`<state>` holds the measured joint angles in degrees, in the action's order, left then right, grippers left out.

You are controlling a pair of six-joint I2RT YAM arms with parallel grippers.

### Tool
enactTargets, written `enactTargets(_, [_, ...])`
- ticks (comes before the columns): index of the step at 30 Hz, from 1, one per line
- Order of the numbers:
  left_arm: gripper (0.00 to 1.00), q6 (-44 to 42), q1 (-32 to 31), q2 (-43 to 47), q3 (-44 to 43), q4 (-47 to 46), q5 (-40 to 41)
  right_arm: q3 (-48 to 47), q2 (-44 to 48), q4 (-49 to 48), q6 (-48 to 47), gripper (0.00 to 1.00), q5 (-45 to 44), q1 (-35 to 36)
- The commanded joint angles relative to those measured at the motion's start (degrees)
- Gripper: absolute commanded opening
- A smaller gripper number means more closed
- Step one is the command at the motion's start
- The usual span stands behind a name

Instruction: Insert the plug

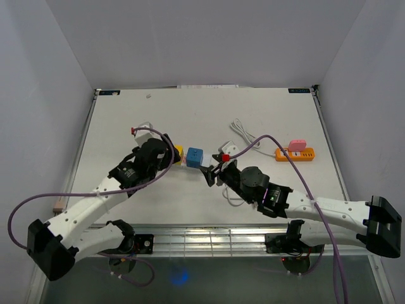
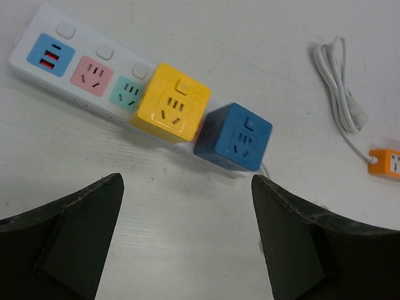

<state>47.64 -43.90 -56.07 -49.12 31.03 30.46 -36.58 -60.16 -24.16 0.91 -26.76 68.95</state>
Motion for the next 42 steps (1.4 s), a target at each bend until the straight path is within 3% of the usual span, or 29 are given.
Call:
enactTargets(1, [0.91,3.4,13.6,-2.6,1.3,-7.4,-8.6,0.5,0.3,-2.7,1.2,0.67,-5.2,-0.1])
enactTargets(2, [0.90,4.8,23.2,-3.5,2.1,-7.8,-12.6,0.5,0.0,-2.7,1.4,0.67,-5.2,-0.1])
enactTargets(4, [0.89,8.2,30.5,-5.7,2.9,-3.7,-15.4,0.5,-0.1,-2.6,1.8,0.68,-4.8,0.0])
enactTargets(5, [0.89,13.4,34.5,-6.3,2.5,-0.8,-13.1,0.4,-0.6,-2.6,1.9,0.68,-4.7,-0.1])
enactTargets(7, [0.90,20.1,36.6,-6.5,0.6,9.9,-2.1,0.3,-1.2,-2.6,2.3,0.69,-3.9,-0.1])
enactTargets(9, [0.97,28.1,39.7,-6.3,0.6,15.4,2.6,-0.2,-2.2,-2.3,2.6,0.69,-3.3,-0.1])
enactTargets(12, [0.96,25.7,48.2,-6.0,3.6,13.8,3.4,-0.3,-2.9,-2.1,3.0,0.69,-2.8,-0.1])
enactTargets(17, [0.94,22.2,61.8,-12.8,6.1,7.5,-7.3,-0.6,-2.9,-1.9,3.9,0.69,-0.8,-0.2])
enactTargets(20, [0.78,21.7,67.3,-20.3,2.0,9.7,-10.0,0.0,-2.2,-1.9,4.1,0.69,-1.4,-0.2])
enactTargets(22, [0.73,26.2,67.5,-24.9,-2.7,20.0,-6.8,0.1,-1.5,-1.9,4.5,0.69,-1.4,-0.4])
enactTargets(25, [0.73,27.6,67.5,-32.3,-9.8,27.7,-1.5,-0.9,-2.6,-0.6,4.8,0.70,-1.3,-0.7])
enactTargets(30, [0.77,23.1,67.5,-30.4,-7.1,21.4,-5.0,-1.4,-5.4,0.6,6.1,0.75,-2.9,-2.8])
enactTargets(32, [0.80,20.8,67.5,-27.9,-5.8,19.3,-5.8,-0.7,-6.3,1.0,8.0,0.77,-0.8,-7.0])
enactTargets(36, [0.87,20.0,67.5,-19.9,-4.3,18.4,-2.6,1.8,-5.3,0.5,12.5,0.80,7.7,-15.2])
enactTargets(42, [0.89,24.7,67.5,-18.0,-6.2,22.7,3.0,5.9,-0.1,-1.1,15.4,0.83,8.0,-22.0])
